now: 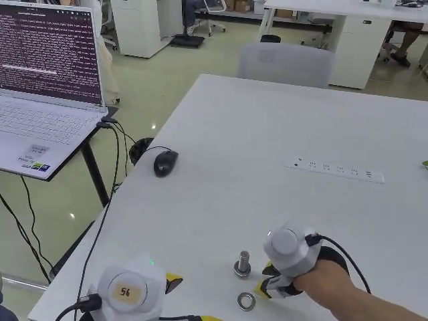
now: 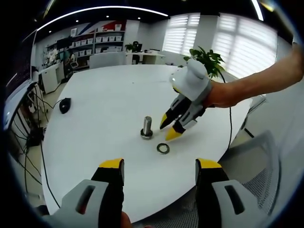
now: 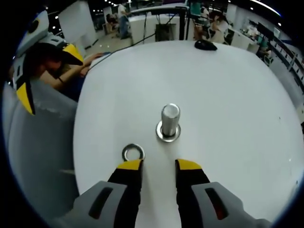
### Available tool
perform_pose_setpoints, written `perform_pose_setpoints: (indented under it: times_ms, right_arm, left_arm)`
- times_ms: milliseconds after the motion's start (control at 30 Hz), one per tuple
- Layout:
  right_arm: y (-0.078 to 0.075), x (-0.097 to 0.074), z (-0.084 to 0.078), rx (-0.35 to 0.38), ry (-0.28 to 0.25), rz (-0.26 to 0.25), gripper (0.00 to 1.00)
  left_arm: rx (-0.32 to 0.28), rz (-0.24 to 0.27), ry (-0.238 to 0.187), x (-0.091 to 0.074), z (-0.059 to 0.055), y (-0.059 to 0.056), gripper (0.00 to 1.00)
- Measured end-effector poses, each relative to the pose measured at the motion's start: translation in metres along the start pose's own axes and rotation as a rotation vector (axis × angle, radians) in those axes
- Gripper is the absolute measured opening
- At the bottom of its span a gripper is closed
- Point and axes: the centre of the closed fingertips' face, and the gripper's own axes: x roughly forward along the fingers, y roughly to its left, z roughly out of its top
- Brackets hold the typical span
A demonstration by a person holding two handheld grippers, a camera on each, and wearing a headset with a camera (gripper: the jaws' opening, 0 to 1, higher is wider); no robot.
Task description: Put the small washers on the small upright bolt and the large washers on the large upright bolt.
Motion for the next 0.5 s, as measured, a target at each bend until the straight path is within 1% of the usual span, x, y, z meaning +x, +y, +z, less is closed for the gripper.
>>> perform_pose_setpoints:
  times_ms: [200,267,333,400,500]
  right_arm:
    - [0.023,0.001,-0.009,-0.031,-0.023,0.033,0.32]
    - [0.029,0.003,-0.009,-0.042,-0.025,0.044,0.32]
    - [0.035,0.005,-0.011,-0.061,-0.015,0.057,0.32]
    - [0.037,0.009,-0.011,-0.086,-0.010,0.056,0.32]
    - [0.037,0.010,-0.008,-0.089,-0.013,0.058,0.33]
  left_arm:
    - [0.012,-0.007,0.006,0.001,0.000,-0.003,0.60]
    - [0.015,-0.009,0.007,0.001,0.000,-0.005,0.60]
    - [0.018,-0.010,0.008,0.001,0.000,-0.005,0.60]
    - [0.020,-0.010,0.009,0.001,0.000,-0.006,0.60]
    - [0.020,-0.009,0.008,0.000,0.000,-0.005,0.60]
